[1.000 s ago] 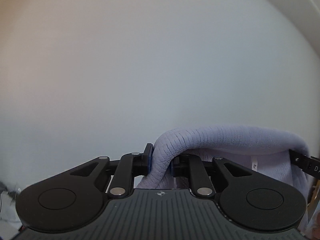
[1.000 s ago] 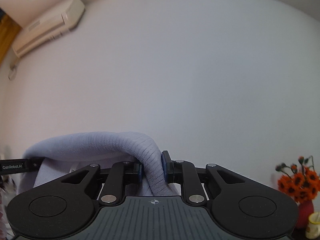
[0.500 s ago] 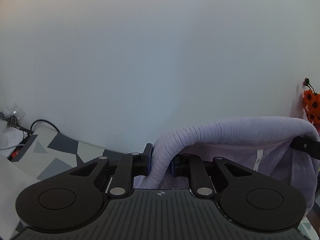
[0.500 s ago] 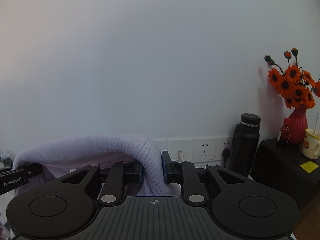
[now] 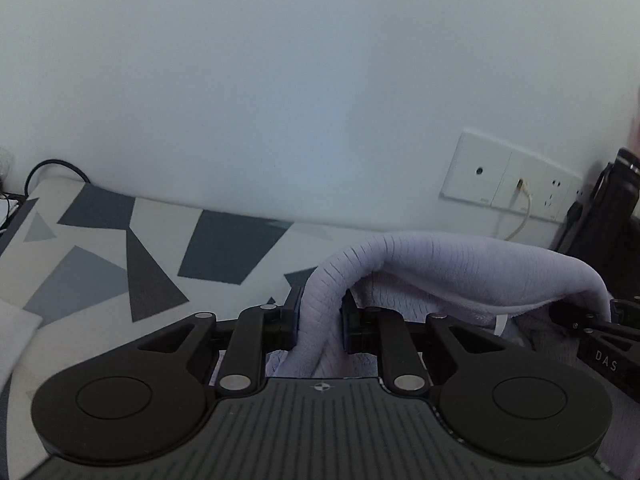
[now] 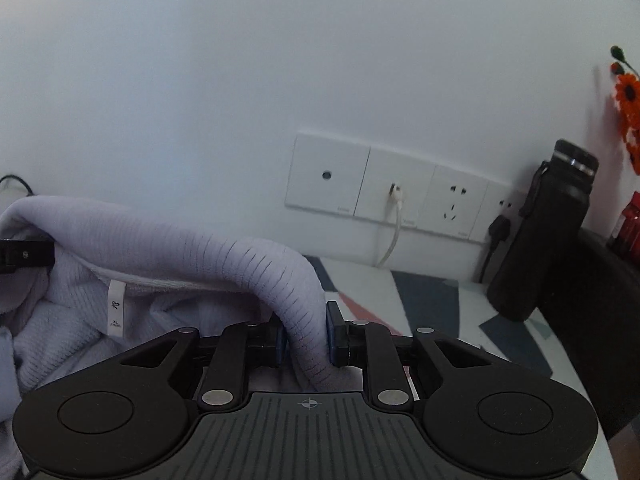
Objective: Fold clothes
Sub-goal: 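Lower the sweater onto the table and open both grippers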
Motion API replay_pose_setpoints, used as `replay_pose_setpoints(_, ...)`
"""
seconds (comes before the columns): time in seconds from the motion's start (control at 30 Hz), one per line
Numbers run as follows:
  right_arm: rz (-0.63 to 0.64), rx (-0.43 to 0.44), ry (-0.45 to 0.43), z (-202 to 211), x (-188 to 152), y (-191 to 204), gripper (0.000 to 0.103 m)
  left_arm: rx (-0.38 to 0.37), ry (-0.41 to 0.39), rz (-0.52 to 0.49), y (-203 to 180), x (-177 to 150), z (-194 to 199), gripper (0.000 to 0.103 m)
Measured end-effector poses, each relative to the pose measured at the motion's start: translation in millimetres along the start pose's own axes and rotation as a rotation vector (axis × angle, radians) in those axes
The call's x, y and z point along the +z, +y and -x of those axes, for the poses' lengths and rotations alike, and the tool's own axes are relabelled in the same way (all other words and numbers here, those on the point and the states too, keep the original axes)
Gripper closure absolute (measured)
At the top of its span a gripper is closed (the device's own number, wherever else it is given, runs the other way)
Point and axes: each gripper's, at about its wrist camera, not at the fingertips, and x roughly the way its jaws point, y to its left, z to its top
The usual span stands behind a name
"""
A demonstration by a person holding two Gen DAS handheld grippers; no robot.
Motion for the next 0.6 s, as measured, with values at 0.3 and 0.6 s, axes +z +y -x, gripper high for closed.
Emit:
replay_pose_setpoints(0.3,0.089,0.057,0.101,-54,-19,17,0.057,0.026,0.057,-0.161,-24,-22,-43,0.081)
replay_pose_setpoints(0.6,0.208,0.03,0.086,-47,-30,28,0.056,0.025,0.067,-0.156,-23,-33,-30,0.08)
